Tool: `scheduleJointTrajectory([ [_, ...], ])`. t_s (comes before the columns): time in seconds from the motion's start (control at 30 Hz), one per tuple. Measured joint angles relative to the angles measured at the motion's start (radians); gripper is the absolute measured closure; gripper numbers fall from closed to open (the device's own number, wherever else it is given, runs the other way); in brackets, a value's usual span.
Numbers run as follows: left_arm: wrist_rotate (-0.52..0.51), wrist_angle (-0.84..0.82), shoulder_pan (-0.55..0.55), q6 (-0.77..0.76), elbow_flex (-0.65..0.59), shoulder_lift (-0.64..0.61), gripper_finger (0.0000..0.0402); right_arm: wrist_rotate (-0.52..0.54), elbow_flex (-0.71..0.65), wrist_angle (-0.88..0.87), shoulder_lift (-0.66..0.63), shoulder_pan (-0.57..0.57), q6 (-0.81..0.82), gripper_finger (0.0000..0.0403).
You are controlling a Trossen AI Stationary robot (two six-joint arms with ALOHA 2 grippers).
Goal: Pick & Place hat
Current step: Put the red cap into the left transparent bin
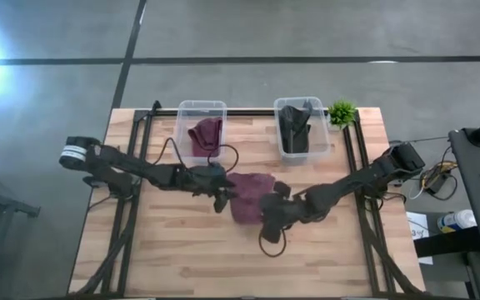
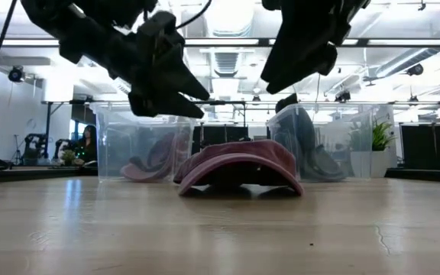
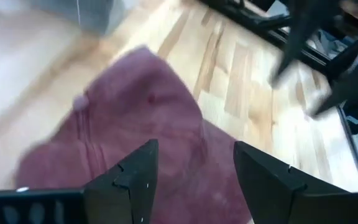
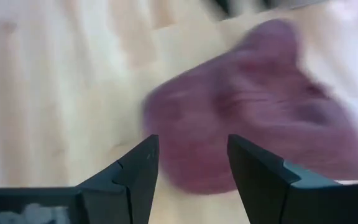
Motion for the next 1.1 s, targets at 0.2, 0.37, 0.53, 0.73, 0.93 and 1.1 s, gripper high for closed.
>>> scheduleJointTrajectory([
  [0.2, 0.002, 0.004, 0.037, 0.049, 0.012, 0.064, 0.0200, -0.102, 0.106, 0.022, 0.130, 0.042, 0.002, 0.0216],
  [0.37, -0.005, 0.013, 0.038, 0.114, 0.082, 0.153, 0.0200, -0.149, 0.240, 0.007, 0.259, 0.071, 0.045, 0.0216],
  [0.53, -0.047, -0.086, 0.047, 0.146, 0.160, 0.236, 0.0200, -0.144, 0.381, -0.168, 0.350, 0.104, 0.124, 0.0216],
  [0.73, 0.028, -0.226, 0.031, -0.001, 0.166, 0.277, 0.0200, -0.022, 0.465, -0.315, 0.405, 0.170, 0.101, 0.0216],
  [0.93, 0.124, -0.354, -0.048, -0.223, 0.160, 0.229, 0.0200, 0.009, 0.448, -0.399, 0.397, 0.220, 0.280, 0.0216],
  [1.1, 0.066, -0.356, -0.139, -0.311, 0.155, 0.172, 0.0200, -0.071, 0.379, -0.339, 0.355, 0.227, 0.806, 0.0216],
])
